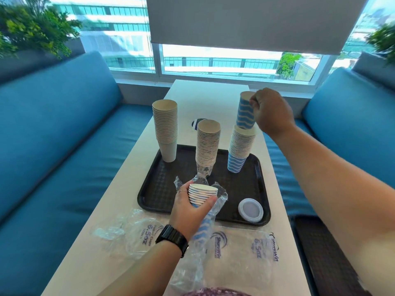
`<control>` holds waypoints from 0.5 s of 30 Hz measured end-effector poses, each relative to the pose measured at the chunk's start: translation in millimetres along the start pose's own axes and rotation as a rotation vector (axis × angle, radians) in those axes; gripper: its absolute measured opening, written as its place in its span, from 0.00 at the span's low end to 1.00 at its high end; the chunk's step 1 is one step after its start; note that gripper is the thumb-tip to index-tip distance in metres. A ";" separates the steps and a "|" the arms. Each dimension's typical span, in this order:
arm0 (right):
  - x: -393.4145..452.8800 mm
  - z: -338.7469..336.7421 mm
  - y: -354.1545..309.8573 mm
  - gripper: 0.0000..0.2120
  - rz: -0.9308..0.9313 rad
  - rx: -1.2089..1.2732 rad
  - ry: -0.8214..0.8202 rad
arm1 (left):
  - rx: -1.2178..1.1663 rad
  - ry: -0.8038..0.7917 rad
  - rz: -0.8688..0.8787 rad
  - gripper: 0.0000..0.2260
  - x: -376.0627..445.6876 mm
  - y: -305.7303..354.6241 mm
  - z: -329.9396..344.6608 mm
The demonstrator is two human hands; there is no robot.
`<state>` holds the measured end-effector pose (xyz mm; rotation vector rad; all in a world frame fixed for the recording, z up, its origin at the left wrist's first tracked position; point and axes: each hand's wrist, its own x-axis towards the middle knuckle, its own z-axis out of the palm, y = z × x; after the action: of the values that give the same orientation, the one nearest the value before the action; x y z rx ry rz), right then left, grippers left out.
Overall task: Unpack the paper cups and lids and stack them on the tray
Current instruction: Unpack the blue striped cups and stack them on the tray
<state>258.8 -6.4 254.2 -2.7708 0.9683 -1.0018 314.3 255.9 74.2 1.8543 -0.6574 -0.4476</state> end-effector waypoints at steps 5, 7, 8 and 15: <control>-10.3 28.8 11.7 0.11 -0.018 -0.053 -0.113 | -0.006 0.006 -0.014 0.33 0.6 -1.5 -1.4; -17.7 38.8 14.1 0.12 -0.007 -0.066 -0.157 | -0.011 0.028 -0.012 0.32 0.6 -2.4 -1.1; -22.0 43.3 14.7 0.12 0.003 -0.078 -0.177 | -0.015 0.038 -0.011 0.32 0.4 -2.8 -1.0; -38.8 61.2 18.0 0.11 0.083 -0.071 -0.215 | -0.016 0.026 -0.018 0.32 -0.7 -3.4 -1.0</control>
<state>262.0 -8.8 179.6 -2.7935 1.0948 -0.6537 315.2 258.0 71.4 1.8494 -0.6185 -0.4379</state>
